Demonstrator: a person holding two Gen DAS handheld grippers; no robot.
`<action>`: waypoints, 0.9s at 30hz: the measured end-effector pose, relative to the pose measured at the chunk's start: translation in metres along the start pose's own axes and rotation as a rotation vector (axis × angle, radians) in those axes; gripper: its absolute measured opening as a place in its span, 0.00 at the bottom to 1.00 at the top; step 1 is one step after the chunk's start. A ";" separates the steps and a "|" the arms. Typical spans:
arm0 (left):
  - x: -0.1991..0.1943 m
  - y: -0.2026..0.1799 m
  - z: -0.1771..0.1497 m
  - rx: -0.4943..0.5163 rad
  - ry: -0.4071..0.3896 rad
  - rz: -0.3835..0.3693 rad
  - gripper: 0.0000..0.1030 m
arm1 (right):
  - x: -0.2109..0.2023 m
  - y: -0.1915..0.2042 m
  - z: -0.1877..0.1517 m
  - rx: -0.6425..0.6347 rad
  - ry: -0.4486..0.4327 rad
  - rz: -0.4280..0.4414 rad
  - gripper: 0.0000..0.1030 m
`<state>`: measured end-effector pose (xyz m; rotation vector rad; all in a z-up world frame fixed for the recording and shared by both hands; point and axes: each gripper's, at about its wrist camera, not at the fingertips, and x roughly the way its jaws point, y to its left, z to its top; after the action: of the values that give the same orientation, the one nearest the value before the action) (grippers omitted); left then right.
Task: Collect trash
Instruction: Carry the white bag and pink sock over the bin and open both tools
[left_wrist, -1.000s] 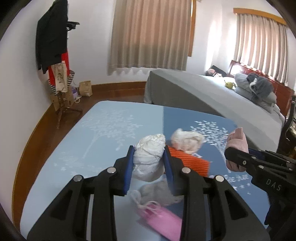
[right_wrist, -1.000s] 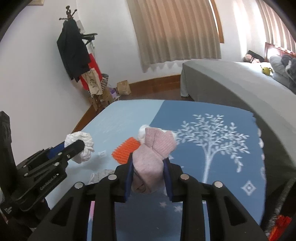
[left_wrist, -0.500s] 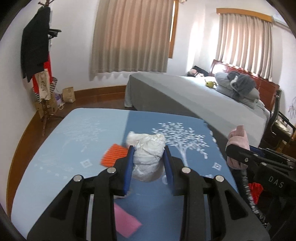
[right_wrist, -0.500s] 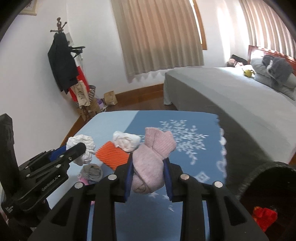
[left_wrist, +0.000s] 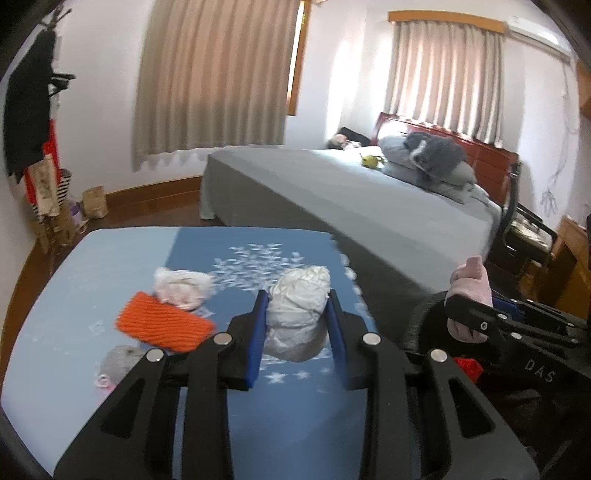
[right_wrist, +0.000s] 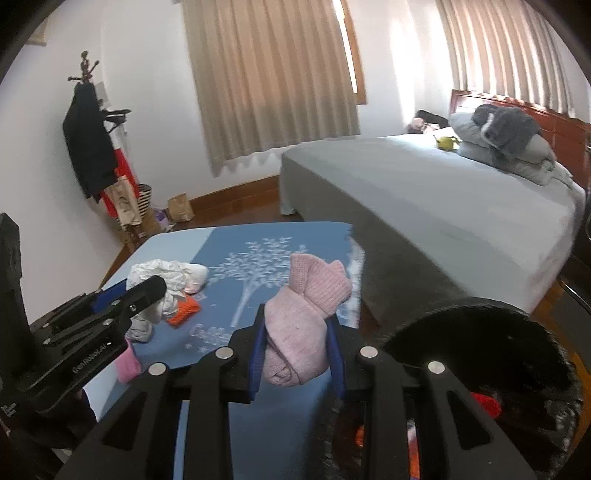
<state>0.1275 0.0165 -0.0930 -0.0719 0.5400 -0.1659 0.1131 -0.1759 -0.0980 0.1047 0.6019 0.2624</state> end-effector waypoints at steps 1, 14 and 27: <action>0.001 -0.007 0.000 0.008 -0.001 -0.011 0.29 | -0.003 -0.005 -0.001 0.005 -0.001 -0.007 0.28; 0.014 -0.085 -0.007 0.096 0.018 -0.148 0.29 | -0.040 -0.070 -0.022 0.080 -0.009 -0.133 0.28; 0.037 -0.153 -0.022 0.150 0.058 -0.282 0.29 | -0.067 -0.126 -0.044 0.142 0.000 -0.237 0.31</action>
<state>0.1267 -0.1417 -0.1134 0.0037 0.5727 -0.4836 0.0618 -0.3147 -0.1194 0.1686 0.6267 -0.0102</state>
